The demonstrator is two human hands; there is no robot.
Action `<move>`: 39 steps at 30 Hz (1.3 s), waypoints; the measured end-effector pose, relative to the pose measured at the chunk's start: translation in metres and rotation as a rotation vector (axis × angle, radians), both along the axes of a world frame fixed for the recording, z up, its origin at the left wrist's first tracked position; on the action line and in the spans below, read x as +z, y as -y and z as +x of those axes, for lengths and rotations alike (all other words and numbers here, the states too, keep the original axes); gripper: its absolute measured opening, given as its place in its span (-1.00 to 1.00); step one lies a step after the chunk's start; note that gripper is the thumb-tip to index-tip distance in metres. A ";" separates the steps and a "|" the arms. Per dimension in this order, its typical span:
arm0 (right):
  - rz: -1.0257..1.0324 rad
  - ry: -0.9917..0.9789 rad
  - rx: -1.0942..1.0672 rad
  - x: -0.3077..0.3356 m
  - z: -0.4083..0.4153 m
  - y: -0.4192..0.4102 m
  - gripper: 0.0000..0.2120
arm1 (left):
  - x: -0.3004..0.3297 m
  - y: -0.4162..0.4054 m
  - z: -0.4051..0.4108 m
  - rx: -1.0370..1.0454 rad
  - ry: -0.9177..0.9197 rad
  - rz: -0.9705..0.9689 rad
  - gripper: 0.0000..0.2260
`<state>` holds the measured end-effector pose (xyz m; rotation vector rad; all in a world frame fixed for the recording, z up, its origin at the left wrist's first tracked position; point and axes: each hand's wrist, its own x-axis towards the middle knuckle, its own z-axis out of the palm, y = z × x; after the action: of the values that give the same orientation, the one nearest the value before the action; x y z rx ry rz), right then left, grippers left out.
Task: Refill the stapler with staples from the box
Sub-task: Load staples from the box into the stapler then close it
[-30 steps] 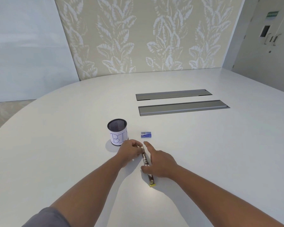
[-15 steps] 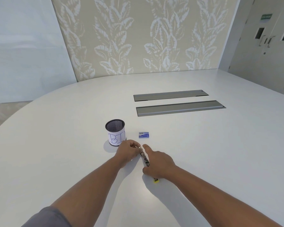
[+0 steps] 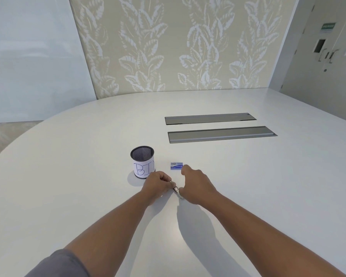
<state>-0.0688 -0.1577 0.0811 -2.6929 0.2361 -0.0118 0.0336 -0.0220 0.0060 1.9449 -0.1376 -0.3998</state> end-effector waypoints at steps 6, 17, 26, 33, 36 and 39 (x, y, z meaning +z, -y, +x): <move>0.234 0.149 -0.062 -0.022 0.011 0.003 -0.78 | -0.002 -0.001 0.001 0.010 0.042 0.034 -0.84; 0.148 0.077 0.022 -0.059 0.023 0.010 -0.65 | -0.004 -0.003 0.001 -0.026 0.101 0.058 -0.96; -0.202 0.045 0.146 -0.056 0.025 0.008 -0.84 | -0.002 -0.005 0.000 -0.031 0.002 -0.040 -0.90; -0.203 0.102 0.190 -0.055 0.026 0.010 -0.88 | 0.004 0.000 -0.003 0.035 -0.113 -0.231 -0.53; -0.167 0.140 0.187 -0.059 0.024 0.011 -0.85 | 0.000 -0.002 -0.003 -0.020 -0.056 -0.143 -0.56; -0.056 0.170 0.148 -0.063 0.024 0.015 -0.79 | 0.005 -0.005 -0.002 -0.052 -0.104 -0.219 -0.62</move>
<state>-0.0452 -0.1724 0.0186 -2.7386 -0.0165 -0.2050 0.0321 -0.0167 0.0106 1.7047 -0.1576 -0.4982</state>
